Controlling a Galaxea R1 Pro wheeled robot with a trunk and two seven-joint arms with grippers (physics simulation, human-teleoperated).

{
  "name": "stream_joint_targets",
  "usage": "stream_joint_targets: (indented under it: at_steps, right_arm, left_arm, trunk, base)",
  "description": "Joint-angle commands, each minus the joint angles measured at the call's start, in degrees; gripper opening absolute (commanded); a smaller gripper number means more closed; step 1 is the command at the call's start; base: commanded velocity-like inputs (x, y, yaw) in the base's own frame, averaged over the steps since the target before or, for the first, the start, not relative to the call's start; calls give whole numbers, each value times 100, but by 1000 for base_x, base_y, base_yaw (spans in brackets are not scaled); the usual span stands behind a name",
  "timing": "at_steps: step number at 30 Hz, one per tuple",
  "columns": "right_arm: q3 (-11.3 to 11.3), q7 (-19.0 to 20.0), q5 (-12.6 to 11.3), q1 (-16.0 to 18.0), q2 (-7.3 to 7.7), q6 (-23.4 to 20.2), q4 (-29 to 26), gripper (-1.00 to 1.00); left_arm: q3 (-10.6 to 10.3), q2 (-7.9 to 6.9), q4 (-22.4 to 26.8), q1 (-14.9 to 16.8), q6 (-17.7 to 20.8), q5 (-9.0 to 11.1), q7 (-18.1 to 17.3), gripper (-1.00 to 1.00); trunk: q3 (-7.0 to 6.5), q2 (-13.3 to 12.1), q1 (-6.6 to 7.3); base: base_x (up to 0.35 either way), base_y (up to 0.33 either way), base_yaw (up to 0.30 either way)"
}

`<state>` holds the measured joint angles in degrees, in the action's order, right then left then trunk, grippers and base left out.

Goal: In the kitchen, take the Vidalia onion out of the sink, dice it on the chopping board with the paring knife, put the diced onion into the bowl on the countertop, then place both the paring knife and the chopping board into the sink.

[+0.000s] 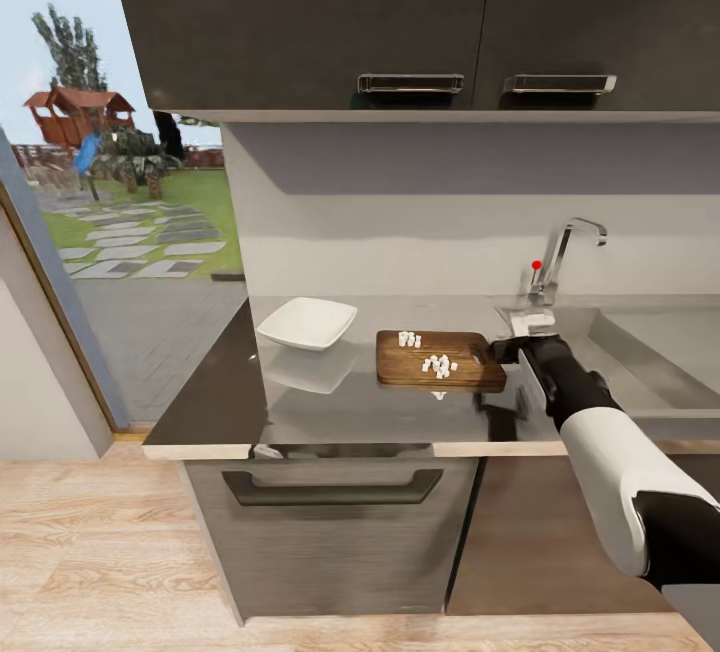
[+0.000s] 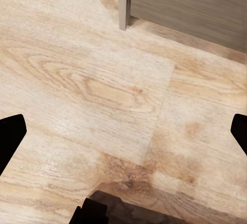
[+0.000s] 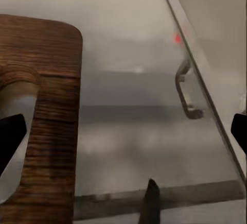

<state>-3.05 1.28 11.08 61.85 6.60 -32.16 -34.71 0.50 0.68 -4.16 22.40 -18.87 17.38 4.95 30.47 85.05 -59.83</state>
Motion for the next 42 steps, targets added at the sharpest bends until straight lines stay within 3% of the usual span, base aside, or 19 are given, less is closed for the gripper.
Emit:
stream_joint_targets:
  at_steps: [1, 9, 12, 42]
  right_arm:
    - [-33, 23, 9, 3, 2, -332, -40, 100]
    - [-80, 313, -348, 3, 16, -1998, -863, 100]
    - [-81, 341, -374, 3, 17, -2275, -1126, 100]
    - [-74, 355, -401, 3, 9, -2409, -1329, 100]
  left_arm:
    - [3, 2, -23, 10, -38, 7, 6, 100]
    - [3, 10, -23, 10, -38, 8, 6, 100]
    - [3, 14, -23, 10, -38, 6, 6, 100]
    - [2, 32, -23, 10, -33, 4, 11, 100]
  trunk:
    - [6, 4, 0]
    - [6, 4, 0]
    - [6, 4, 0]
    - [6, 4, 0]
  base:
    - [0, 0, 0]
    - [0, 0, 0]
    - [0, 0, 0]
    - [26, 0, 0]
